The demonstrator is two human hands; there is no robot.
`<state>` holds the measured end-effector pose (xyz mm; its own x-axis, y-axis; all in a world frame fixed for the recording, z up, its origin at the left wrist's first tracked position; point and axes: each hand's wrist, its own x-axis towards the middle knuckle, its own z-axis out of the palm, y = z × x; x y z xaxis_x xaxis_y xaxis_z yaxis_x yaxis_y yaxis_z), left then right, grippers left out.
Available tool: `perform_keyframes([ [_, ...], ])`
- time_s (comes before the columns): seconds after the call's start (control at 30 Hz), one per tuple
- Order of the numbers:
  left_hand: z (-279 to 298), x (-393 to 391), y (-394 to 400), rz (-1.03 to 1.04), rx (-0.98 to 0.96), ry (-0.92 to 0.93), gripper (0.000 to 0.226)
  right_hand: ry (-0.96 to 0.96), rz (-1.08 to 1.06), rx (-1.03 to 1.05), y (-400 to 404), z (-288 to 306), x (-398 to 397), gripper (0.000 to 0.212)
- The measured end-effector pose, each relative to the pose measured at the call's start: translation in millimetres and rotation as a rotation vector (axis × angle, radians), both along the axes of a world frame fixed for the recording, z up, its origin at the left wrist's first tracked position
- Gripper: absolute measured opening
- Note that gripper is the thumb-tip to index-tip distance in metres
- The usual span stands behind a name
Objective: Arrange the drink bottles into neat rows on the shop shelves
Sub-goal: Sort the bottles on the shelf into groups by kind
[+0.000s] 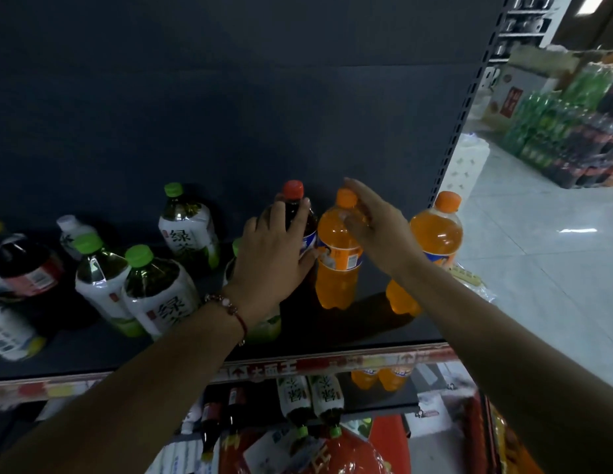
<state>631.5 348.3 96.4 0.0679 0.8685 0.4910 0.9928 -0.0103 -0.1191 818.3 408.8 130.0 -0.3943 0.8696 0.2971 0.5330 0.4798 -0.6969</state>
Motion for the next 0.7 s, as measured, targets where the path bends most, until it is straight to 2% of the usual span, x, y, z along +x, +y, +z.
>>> perform_keyframes([
  [0.17, 11.5, 0.4, -13.6, -0.013, -0.113, -0.075, 0.073, -0.023, -0.025, -0.093, -12.9, 0.4, 1.7, 0.069],
  [0.23, 9.1, -1.3, -32.8, -0.072, -0.052, -0.144, 0.062, -0.035, -0.038, -0.064, -28.4, -4.6, 4.3, 0.073],
  [0.3, -4.8, -1.9, -65.4, -0.193, 0.057, -0.242, 0.046, -0.073, -0.061, 0.022, -53.9, -16.5, 12.5, 0.068],
  [0.37, -37.4, -3.2, -108.7, -0.277, 0.031, -0.4, 0.037, -0.135, -0.074, 0.064, -90.3, -39.6, 22.0, 0.057],
  [0.43, -83.3, -4.3, -155.0, -0.263, -0.145, -0.662, 0.034, -0.218, -0.062, 0.036, -134.3, -74.5, 29.1, 0.047],
  [0.5, -136.9, -1.0, -190.6, -0.128, -0.374, -1.067, 0.028, -0.266, -0.059, -0.077, -172.8, -125.8, 31.5, 0.048],
  [0.57, -198.7, 5.1, -209.5, 0.106, -0.516, -1.484, 0.014, -0.274, -0.049, -0.236, -201.3, -182.1, 31.6, 0.049],
  [0.63, -263.6, 7.9, -207.1, 0.391, -0.614, -1.746, 0.005, -0.279, -0.051, -0.326, -211.4, -240.4, 30.4, 0.05],
  [0.7, -329.7, 13.0, -191.1, 0.599, -0.712, -1.937, 0.017, -0.295, -0.069, -0.381, -205.6, -295.8, 25.1, 0.051],
])
